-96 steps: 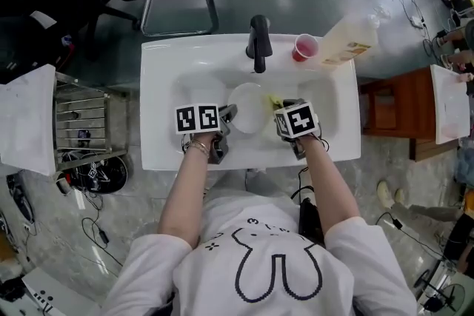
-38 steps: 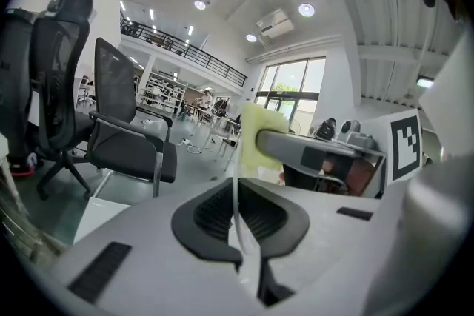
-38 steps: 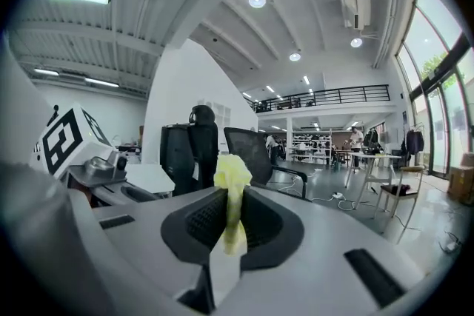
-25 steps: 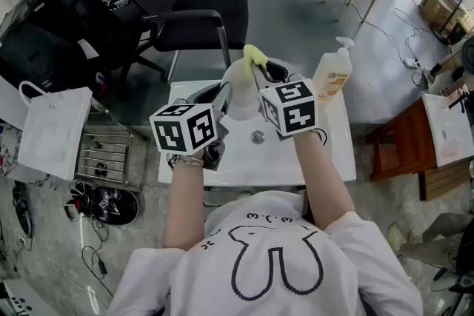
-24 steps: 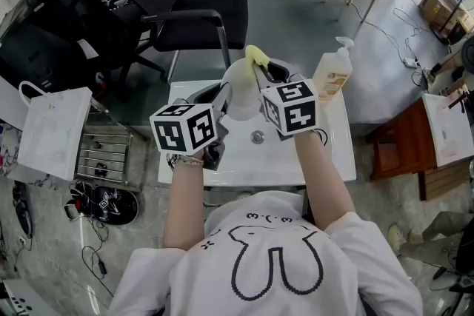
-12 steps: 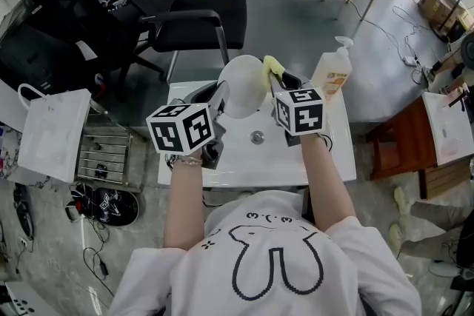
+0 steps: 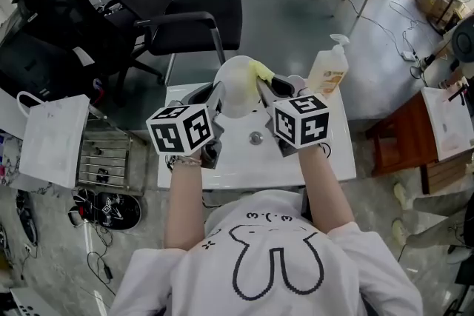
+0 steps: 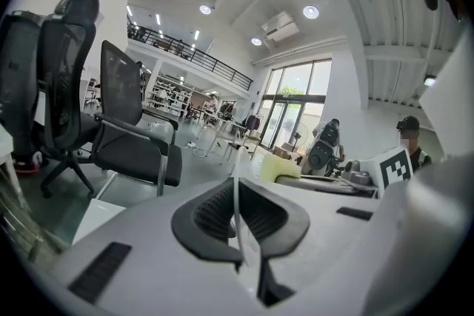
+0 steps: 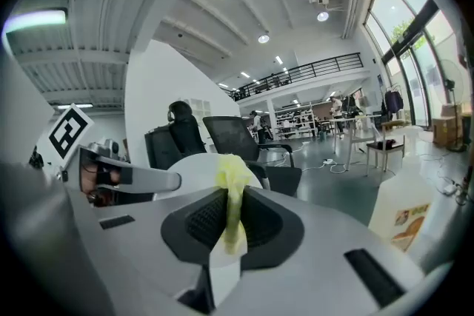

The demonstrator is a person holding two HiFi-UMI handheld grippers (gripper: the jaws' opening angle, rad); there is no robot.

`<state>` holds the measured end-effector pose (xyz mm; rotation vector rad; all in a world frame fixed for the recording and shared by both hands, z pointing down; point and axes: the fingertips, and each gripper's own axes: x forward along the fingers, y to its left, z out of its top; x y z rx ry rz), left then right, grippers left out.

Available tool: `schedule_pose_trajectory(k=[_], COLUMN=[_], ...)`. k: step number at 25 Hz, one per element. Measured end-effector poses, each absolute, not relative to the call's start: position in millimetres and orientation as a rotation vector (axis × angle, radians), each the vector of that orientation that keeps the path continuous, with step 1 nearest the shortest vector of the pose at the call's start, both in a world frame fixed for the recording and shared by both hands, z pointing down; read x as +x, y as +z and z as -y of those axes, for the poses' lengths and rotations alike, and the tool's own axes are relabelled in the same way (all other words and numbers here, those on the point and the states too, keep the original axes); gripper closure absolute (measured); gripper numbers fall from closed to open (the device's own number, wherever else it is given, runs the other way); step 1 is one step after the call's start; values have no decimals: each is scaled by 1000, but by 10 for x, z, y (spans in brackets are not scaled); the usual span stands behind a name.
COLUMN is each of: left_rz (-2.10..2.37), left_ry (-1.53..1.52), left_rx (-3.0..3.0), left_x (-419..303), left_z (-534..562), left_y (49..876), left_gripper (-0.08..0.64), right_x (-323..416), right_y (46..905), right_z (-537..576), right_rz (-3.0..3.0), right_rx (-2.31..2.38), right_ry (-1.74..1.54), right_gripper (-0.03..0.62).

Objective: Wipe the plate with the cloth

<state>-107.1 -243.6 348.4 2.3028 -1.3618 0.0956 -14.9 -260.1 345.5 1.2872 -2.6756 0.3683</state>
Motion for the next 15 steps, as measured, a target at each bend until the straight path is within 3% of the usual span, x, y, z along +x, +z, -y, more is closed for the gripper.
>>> schedule_pose_trajectory(k=[7, 15], left_rz=[1355, 1343], left_ry=[119, 125], left_rx=[2315, 2312], left_x=[-987, -909], left_z=[2449, 2427], left_y=[3500, 3510], left_gripper=[543, 542], right_x=[-538, -605], right_y=[3450, 3565], right_z=[2383, 2419], right_rz=[2819, 2738], right_rx=[1053, 1082], right_ry=[605, 514], right_gripper=[541, 541])
